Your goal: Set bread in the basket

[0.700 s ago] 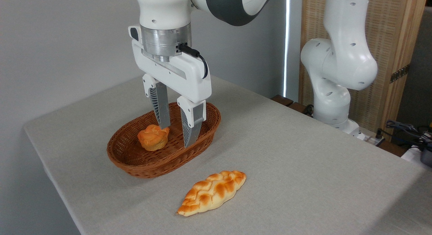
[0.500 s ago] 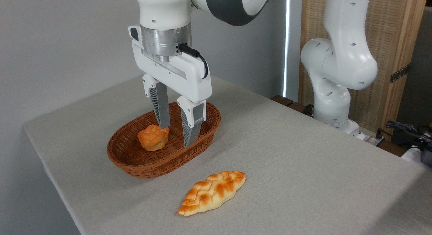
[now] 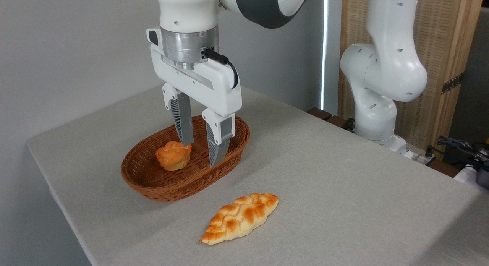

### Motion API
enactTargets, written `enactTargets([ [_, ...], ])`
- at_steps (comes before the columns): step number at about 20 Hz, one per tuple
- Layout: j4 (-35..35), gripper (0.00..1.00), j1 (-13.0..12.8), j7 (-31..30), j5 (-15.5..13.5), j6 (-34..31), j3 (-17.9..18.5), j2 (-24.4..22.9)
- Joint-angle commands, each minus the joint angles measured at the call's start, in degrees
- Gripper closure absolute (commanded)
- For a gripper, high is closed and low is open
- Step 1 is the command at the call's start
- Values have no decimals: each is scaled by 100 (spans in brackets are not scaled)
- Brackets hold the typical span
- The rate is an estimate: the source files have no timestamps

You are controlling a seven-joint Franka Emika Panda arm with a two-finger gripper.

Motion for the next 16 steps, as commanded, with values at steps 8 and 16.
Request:
enactTargets([
  [8,504,0,-15,192,40,-99,142,36],
  [16,496,0,-23,271,14,-293,169,54],
])
